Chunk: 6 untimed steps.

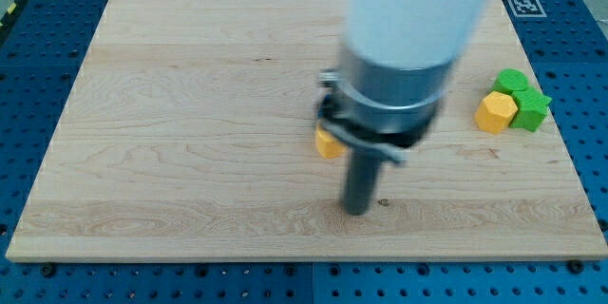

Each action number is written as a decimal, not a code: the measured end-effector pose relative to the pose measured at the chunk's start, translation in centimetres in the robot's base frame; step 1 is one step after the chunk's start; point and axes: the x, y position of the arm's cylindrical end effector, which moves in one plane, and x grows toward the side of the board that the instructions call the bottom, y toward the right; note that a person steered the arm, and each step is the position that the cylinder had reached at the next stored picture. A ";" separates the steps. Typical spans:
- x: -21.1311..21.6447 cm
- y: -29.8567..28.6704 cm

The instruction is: Move the yellow heart right a bit

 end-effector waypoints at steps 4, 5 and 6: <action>-6.7 -3.8; -7.8 1.6; -7.8 3.3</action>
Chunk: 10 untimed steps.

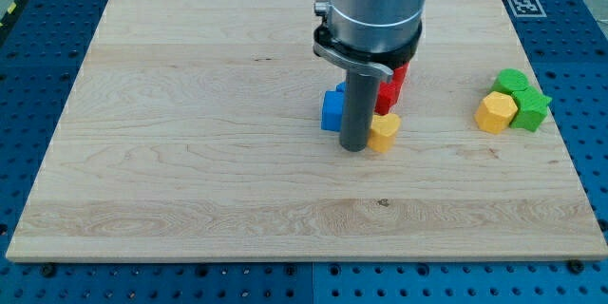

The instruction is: Move the yellow heart right a bit

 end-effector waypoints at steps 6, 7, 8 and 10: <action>0.0 3.5; 0.0 3.5; -0.5 3.5; -2.0 3.8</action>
